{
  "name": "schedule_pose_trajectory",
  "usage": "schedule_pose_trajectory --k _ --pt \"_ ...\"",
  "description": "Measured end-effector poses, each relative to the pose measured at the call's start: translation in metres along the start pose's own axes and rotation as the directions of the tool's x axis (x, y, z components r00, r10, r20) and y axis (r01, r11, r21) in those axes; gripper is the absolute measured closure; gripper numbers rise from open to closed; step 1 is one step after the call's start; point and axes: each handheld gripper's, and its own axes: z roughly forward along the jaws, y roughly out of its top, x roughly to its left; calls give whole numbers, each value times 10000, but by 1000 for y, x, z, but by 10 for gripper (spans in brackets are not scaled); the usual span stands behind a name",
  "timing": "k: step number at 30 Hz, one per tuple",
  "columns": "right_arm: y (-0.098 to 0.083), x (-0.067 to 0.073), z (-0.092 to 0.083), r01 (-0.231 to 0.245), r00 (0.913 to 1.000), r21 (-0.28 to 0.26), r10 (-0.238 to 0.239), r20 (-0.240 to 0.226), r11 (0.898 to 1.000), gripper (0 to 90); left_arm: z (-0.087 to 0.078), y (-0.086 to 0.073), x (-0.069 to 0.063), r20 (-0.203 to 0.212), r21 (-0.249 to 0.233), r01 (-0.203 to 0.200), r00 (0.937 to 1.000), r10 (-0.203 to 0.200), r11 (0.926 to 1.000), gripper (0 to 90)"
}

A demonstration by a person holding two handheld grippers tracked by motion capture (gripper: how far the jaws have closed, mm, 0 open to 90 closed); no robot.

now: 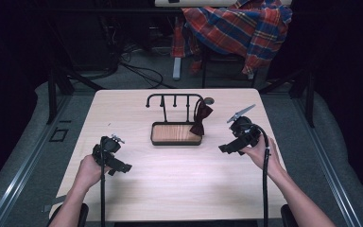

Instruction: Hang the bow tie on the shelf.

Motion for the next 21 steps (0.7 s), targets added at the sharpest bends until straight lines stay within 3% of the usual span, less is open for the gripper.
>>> schedule_pose_trajectory --k 15,21 --pt "-34 18 21 505 9983 1045 -471 -350 9932 140 0 0 -1 -11 76 -73 10000 73 9999 1" --pt "-43 25 33 927 9948 1637 -844 -572 9822 130 1 1 -2 13 124 -214 9998 214 9997 1"
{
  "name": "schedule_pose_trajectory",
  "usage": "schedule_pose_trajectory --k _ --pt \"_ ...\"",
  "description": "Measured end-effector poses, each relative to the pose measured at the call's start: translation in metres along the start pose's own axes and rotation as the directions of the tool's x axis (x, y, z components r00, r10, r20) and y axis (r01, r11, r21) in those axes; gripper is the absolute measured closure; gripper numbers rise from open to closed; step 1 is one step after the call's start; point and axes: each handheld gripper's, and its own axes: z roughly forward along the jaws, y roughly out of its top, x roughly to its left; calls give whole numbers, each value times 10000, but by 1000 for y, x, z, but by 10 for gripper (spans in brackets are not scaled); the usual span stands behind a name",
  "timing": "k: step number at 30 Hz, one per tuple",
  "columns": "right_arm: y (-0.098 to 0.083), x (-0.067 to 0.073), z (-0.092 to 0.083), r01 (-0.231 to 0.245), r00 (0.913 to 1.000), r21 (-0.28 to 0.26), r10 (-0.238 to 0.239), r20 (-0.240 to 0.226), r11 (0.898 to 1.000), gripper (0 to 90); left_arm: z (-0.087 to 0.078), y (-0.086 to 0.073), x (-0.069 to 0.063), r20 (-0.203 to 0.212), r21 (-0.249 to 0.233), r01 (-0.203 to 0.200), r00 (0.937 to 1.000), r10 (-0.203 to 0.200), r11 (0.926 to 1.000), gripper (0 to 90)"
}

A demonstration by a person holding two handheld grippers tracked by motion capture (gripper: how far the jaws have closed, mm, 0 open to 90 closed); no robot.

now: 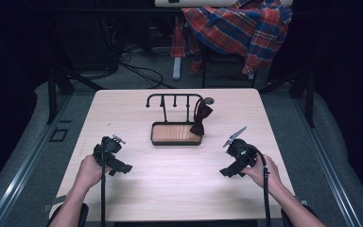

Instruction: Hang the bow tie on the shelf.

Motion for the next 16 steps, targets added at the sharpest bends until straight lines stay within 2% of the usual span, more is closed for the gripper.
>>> schedule_pose_trajectory --k 3,4,10,11,12,16 --pt "-1 3 7 286 9996 383 -282 -96 9989 130 1 0 -1 0 65 -51 10000 51 10000 1" --pt "0 4 12 409 9991 723 -415 80 9965 122 1 0 -1 -4 49 -70 10000 70 10000 1" --pt "2 1 19 574 9981 1258 -598 159 9904 116 3 2 -3 -19 135 -107 9999 107 9999 1" --pt "1 1 21 432 9990 1105 -444 86 9929 117 3 2 -4 -4 149 -126 9999 126 9998 1" --pt "1 -1 21 563 9982 1349 -589 150 9893 121 3 2 -4 -31 133 -129 9999 129 9998 1" --pt "-1 -6 22 369 9990 1318 -400 210 9906 128 3 1 -4 -62 138 -113 9999 114 9998 1"
